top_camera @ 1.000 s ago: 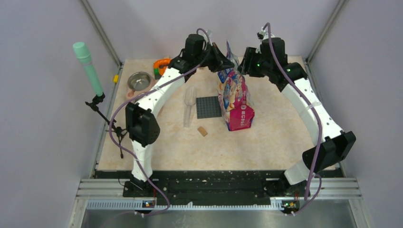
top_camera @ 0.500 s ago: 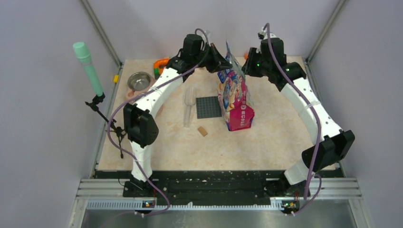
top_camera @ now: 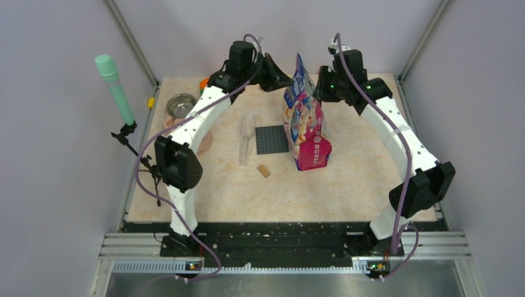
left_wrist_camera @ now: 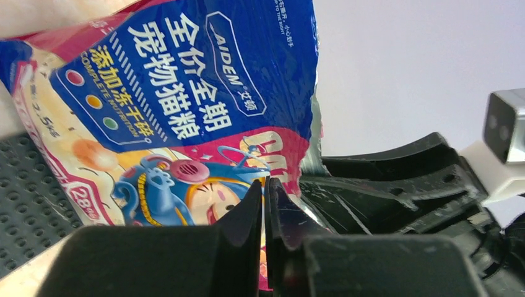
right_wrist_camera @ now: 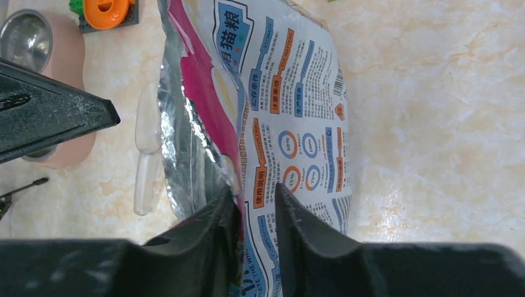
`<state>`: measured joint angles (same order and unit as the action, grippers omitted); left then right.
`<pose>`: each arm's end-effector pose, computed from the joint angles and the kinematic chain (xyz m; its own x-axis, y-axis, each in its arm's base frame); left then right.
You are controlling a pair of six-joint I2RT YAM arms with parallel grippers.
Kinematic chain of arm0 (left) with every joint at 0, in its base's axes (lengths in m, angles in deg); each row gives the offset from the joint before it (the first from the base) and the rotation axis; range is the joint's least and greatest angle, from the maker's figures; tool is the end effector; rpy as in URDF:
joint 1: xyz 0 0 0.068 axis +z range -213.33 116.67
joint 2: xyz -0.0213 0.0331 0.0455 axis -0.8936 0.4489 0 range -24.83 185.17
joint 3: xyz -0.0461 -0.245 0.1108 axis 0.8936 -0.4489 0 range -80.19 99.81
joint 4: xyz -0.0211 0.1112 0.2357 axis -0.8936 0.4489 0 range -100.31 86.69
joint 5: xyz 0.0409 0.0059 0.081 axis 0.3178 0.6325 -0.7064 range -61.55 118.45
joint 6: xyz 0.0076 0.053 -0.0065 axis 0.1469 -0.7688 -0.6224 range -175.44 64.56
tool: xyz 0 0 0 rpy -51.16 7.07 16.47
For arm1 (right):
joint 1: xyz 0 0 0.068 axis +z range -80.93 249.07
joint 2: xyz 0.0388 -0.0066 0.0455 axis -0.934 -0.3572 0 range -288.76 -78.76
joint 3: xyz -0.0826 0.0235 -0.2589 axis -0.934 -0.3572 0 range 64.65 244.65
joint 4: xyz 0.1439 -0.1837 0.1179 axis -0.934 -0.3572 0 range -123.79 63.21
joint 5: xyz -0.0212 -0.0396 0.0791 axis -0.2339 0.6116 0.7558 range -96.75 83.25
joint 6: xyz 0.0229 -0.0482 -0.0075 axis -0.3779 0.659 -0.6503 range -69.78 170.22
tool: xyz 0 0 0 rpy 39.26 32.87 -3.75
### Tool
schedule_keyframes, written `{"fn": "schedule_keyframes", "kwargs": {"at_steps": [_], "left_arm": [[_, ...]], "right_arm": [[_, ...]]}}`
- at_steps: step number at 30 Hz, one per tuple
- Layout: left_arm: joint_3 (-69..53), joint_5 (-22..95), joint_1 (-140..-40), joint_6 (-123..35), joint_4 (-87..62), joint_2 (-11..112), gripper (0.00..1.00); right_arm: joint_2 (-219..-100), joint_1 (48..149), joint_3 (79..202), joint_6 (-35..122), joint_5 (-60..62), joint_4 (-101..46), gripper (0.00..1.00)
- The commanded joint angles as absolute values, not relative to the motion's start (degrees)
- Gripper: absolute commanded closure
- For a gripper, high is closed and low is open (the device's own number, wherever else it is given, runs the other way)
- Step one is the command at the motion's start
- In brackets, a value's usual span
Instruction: Serve the pet food
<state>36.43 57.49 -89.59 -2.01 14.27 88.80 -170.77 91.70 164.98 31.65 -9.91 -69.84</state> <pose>0.4095 -0.2213 0.3894 -0.8323 -0.3722 -0.4106 0.2068 0.4788 -0.8532 0.3266 0.1340 0.4097 -0.6074 0.0913 -0.7891 -0.1572 0.9599 0.2320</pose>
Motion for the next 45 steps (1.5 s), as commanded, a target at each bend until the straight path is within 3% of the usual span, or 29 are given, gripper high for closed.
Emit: {"fn": "schedule_keyframes", "kwargs": {"at_steps": [1, 4, 9, 15, 28, 31, 34, 39, 45], "left_arm": [[39.53, 58.97, -89.94, -2.21, 13.51, 86.53, 0.83], [39.54, 59.1, -90.59, -2.0, 13.22, 86.67, 0.62], [39.52, 59.41, -91.89, -2.24, 12.04, 86.82, 0.44], [39.95, 60.04, -93.04, -1.91, 12.45, 88.47, 0.42], [45.39, 58.76, -94.83, -1.46, 15.34, 94.31, 0.54], [46.57, 59.02, -95.05, -1.68, 17.64, 95.48, 0.74], [46.21, 58.39, -94.9, -2.86, 18.9, 94.5, 1.0], [46.22, 58.55, -92.96, -4.99, 21.39, 90.88, 1.0], [45.83, 57.97, -88.83, -10.62, 31.14, 84.84, 1.0]], "right_arm": [[-172.48, 91.82, 167.34, 33.31, -7.8, -72.58, 0.78], [-172.07, 91.82, 166.9, 32.62, -5.43, -71.14, 1.0], [-171.0, 91.9, 166.52, 31.33, -2.7, -68.56, 1.0], [-170.57, 91.85, 166.78, 29.83, -0.05, -67.41, 1.0], [-169.44, 92.55, 166.07, 29.66, -0.28, -67.85, 1.0], [-168.76, 92.54, 165.27, 29.48, -0.95, -67.95, 1.0], [-167.64, 92.54, 164.45, 29.34, -2.96, -68.16, 1.0], [-164.76, 92.34, 164.83, 28.81, -14.89, -70.0, 1.0], [-163.43, 92.19, 168.87, 31.07, -18.51, -72.26, 1.0]]}}
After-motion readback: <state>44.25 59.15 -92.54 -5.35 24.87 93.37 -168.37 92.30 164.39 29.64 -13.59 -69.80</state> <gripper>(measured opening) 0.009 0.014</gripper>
